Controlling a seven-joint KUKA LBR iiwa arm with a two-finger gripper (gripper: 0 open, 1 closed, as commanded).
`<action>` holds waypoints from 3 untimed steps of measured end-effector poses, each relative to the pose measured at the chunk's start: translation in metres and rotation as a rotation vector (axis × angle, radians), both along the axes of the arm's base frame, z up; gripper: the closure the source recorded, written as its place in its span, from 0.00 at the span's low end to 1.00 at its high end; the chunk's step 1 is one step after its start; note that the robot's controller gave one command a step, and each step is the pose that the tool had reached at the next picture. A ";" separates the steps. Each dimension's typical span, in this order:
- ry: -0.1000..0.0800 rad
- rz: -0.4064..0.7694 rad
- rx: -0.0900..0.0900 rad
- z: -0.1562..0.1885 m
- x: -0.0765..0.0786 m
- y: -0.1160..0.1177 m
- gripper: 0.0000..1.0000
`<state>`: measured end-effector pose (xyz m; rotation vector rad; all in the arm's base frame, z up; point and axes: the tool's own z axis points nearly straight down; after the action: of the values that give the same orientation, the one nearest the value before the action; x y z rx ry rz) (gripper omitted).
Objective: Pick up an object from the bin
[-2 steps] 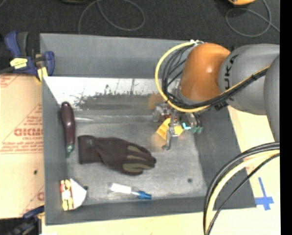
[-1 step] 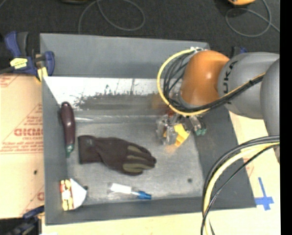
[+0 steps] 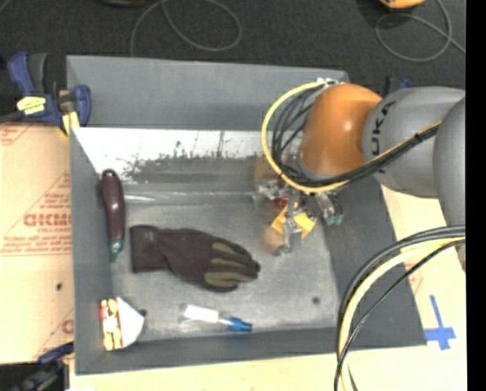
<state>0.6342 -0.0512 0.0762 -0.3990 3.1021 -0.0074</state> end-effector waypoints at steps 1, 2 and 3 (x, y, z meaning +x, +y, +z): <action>0.000 0.000 0.000 0.000 0.000 0.000 0.00; 0.001 0.056 0.002 0.014 0.006 -0.028 0.00; 0.006 0.110 0.015 0.032 0.008 -0.051 1.00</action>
Offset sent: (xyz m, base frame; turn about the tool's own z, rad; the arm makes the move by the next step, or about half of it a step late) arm 0.0115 -0.0697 0.0307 -0.1058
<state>0.6425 -0.1021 0.1083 -0.5695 3.0788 0.0184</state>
